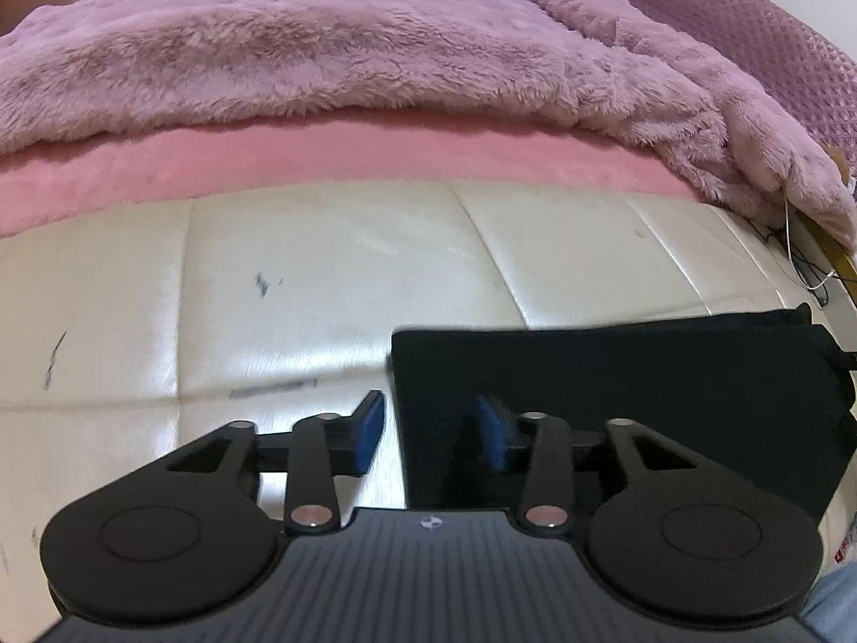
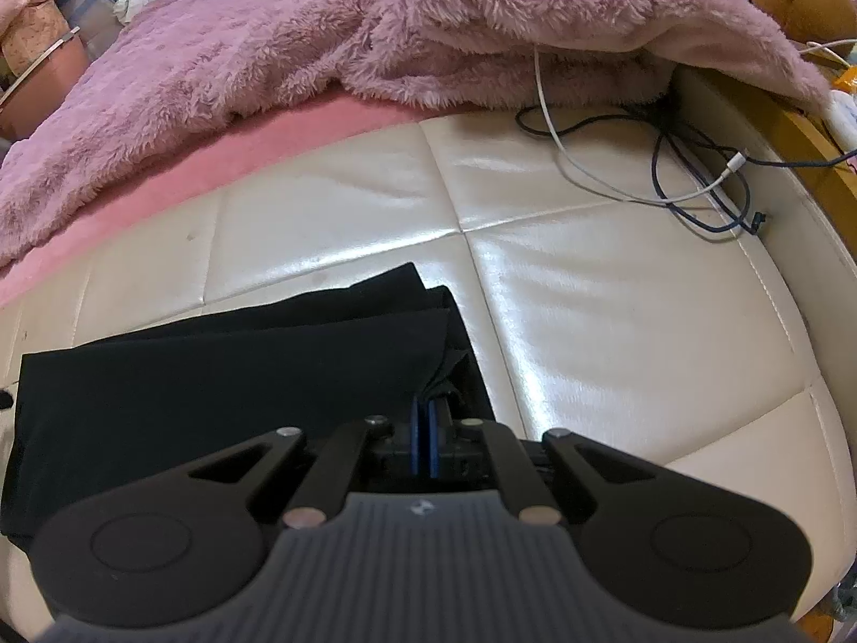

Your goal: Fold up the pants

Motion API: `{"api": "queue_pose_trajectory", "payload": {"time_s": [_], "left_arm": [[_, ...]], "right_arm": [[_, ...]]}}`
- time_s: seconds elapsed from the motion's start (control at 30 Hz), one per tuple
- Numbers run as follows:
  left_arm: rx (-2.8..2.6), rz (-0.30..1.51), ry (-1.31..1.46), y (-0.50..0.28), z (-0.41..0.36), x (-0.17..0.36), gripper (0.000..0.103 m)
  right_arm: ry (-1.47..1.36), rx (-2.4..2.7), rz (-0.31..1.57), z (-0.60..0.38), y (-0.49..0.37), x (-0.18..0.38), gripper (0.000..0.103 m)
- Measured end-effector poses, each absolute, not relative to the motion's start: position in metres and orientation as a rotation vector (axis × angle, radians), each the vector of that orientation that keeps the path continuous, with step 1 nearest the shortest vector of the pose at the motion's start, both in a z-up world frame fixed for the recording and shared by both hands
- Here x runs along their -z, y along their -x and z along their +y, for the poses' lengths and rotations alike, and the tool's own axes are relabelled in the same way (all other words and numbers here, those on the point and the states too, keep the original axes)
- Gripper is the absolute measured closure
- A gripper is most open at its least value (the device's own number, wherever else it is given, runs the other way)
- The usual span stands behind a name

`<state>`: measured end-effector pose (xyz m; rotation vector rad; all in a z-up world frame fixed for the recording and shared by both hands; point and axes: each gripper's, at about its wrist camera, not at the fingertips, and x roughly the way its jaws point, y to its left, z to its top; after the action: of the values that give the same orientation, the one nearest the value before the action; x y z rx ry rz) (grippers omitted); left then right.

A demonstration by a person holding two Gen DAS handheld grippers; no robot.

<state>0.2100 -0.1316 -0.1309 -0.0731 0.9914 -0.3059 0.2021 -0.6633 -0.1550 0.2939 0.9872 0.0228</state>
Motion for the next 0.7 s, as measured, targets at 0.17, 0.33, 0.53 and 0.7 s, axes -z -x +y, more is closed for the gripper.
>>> {"api": "queue_pose_trajectory", "payload": {"time_s": [0.17,0.33,0.53,0.7], "left_arm": [[0.291,1.003,0.113,-0.231,-0.134,0.147,0.056],[0.279,0.991,0.215,-0.236,-0.122,0.151,0.094],[0.317,0.927,0.359,-0.226,-0.099,0.146,0.096],[0.301,0.92,0.441,-0.223,-0.081,0.152,0.096]], "right_arm": [[-0.287,-0.02,0.98,-0.662,-0.204,0.154,0.103],[-0.261,-0.034,0.949,-0.658,-0.2,0.146,0.103],[-0.144,-0.07,0.901,-0.64,-0.195,0.118,0.103],[-0.159,-0.159,0.712,-0.64,-0.188,0.079,0.103]]}}
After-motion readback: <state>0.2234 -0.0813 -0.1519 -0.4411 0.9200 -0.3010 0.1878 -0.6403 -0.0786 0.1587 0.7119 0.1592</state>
